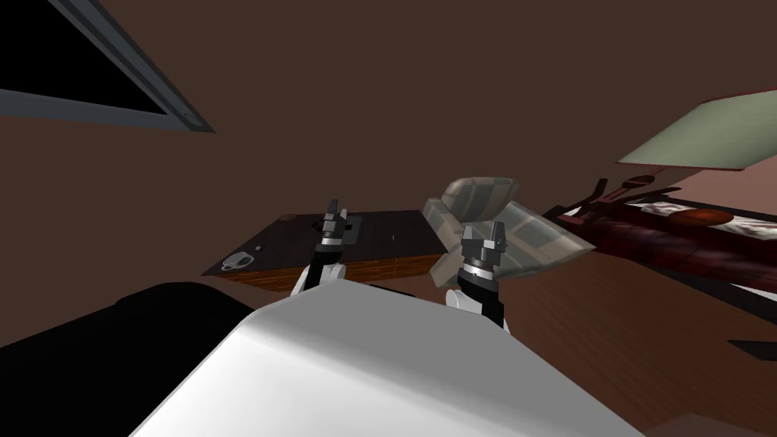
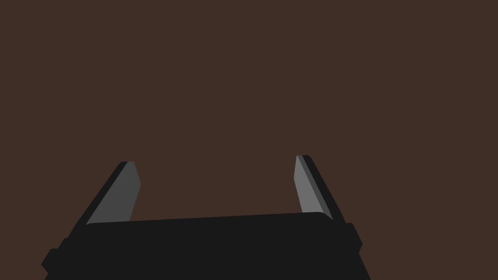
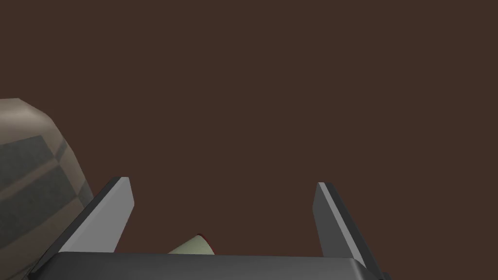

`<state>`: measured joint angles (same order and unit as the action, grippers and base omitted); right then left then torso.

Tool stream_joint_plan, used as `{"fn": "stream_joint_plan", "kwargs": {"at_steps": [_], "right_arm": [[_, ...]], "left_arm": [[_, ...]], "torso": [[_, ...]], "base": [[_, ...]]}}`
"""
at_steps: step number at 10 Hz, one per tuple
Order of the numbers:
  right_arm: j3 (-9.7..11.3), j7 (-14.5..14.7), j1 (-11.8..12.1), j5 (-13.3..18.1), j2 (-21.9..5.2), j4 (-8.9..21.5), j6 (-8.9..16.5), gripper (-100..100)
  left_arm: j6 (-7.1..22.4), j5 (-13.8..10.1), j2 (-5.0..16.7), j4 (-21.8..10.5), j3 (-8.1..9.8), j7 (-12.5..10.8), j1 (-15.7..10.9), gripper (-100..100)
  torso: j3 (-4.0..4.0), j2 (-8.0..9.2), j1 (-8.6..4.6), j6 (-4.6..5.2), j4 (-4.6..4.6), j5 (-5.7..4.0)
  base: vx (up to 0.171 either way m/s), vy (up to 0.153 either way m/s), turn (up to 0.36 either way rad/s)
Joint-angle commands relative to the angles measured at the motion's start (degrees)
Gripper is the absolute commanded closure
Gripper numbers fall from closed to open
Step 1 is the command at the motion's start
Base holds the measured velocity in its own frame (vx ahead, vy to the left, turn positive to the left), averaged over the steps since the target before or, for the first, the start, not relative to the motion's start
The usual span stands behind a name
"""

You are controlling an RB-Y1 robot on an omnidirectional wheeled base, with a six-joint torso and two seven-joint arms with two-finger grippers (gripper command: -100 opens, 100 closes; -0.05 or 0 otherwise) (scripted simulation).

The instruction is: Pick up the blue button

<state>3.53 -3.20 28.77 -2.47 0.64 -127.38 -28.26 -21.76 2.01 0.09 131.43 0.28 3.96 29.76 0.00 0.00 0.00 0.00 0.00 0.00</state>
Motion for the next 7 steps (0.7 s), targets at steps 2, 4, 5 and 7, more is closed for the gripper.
{"fn": "stream_joint_plan", "kwargs": {"at_steps": [2, 4, 5, 7], "right_arm": [[0.0, 0.0, 0.0, 0.0, 0.0, 0.0, 0.0, 0], [0.0, 0.0, 0.0, 0.0, 0.0, 0.0, 0.0, 0], [0.0, 0.0, 0.0, 0.0, 0.0, 0.0, 0.0, 0], [0.0, 0.0, 0.0, 0.0, 0.0, 0.0, 0.0, 0]], "left_arm": [[1.4, -1.1, 2.8, -1.2, 0.0, -0.6, 0.0, -100], [3.4, -2.7, 5.3, -2.8, 0.0, -1.6, -0.1, -100], [4.7, -3.8, 6.6, -3.9, 0.0, -2.2, -0.2, -100], [7.8, -6.4, 9.2, -6.5, -0.03, -3.8, -0.5, -100]], "torso": [[0.02, 0.05, 0.03, 0.01, 0.01, 0.01], [0.1, 0.18, 0.09, 0.01, 0.04, 0.02], [0.15, 0.26, 0.13, 0.01, 0.05, 0.03], [0.2, 0.36, 0.18, 0.01, 0.08, 0.04]], "base": [[-0.029, 0.01, -0.064], [-0.063, 0.024, -0.114], [-0.082, 0.052, -0.171], [-0.094, 0.027, -0.193]]}}
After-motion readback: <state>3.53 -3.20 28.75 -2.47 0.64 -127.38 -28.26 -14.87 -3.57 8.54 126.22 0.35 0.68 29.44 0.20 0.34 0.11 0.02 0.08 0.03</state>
